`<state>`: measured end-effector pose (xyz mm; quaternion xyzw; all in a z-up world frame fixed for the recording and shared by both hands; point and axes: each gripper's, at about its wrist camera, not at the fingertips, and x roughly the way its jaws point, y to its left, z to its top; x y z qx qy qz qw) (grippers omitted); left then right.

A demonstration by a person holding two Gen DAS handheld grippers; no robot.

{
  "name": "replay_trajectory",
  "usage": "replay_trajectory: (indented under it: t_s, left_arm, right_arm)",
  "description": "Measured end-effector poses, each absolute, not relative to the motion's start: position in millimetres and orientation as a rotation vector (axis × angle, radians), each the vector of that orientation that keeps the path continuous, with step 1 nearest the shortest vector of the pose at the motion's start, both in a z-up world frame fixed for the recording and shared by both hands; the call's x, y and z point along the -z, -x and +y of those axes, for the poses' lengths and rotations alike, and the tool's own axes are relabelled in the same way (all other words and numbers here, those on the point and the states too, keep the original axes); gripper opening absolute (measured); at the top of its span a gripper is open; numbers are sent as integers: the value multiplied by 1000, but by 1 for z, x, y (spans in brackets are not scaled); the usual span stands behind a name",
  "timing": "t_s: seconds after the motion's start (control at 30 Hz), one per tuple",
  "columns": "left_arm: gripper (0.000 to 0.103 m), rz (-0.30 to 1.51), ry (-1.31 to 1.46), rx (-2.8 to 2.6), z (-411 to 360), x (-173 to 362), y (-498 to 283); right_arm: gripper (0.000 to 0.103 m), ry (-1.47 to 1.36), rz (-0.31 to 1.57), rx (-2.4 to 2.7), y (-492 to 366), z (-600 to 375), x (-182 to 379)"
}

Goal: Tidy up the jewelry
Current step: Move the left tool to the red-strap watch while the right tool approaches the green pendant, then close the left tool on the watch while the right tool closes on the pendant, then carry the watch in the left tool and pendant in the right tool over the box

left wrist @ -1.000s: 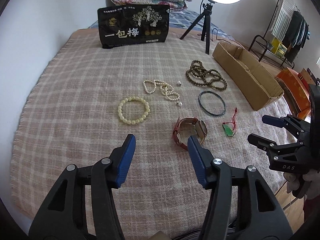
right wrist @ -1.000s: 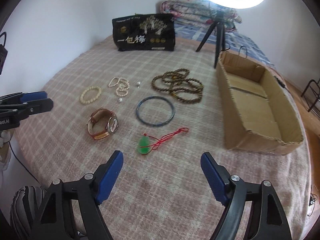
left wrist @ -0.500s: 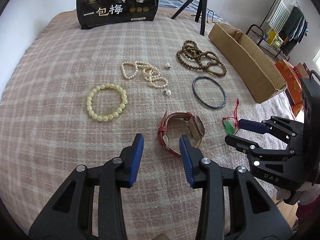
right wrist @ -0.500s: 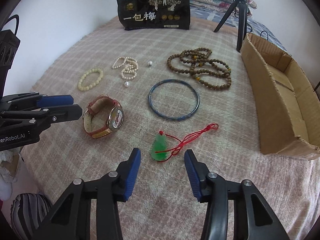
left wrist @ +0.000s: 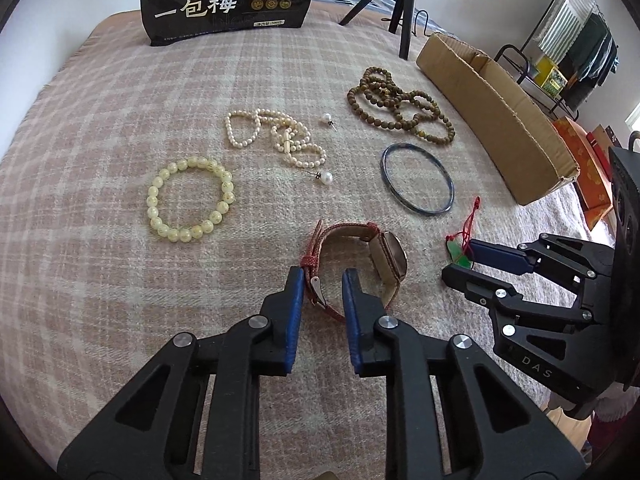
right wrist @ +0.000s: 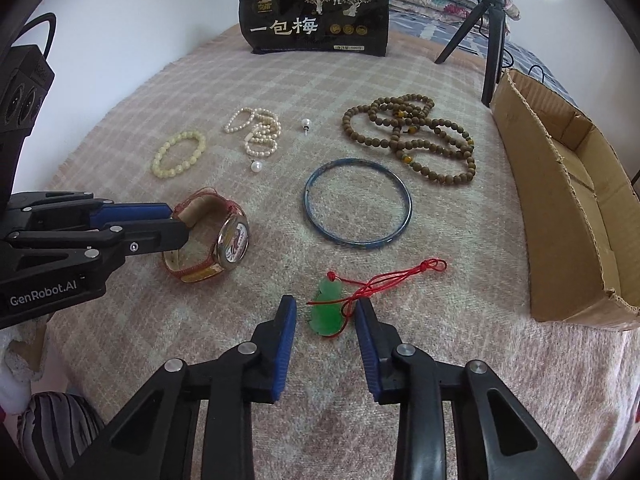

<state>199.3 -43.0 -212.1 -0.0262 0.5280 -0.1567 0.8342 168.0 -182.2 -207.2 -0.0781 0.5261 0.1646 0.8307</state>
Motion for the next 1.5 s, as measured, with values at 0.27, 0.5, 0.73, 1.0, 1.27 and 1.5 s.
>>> replay_trajectory:
  t_s: [0.27,0.5,0.73,1.0,1.27,1.5]
  left_arm:
    - [8,1112,60,319,-40,213,-201]
    - [8,1084,43,319,-42,205,-196]
    - [7,1052,37,320,-44,192,-192]
    - [7,1022,23,314,-46,181,-188]
    - [7,973,38,327,-49,158,-187]
    - [7,927,44,377,-68,133,-193]
  right_arm:
    - [16,133,1123,-360,-169,-187,207]
    - [15,122,1090,-351,-163,-190,199]
    - [15,110,1045,-346,-153,-198,181]
    - [15,99,1006,-336,-144,-211,163]
    - [15,79,952,-322,-135,-229,138]
    - [15,67,901,-296,-134,-252,113]
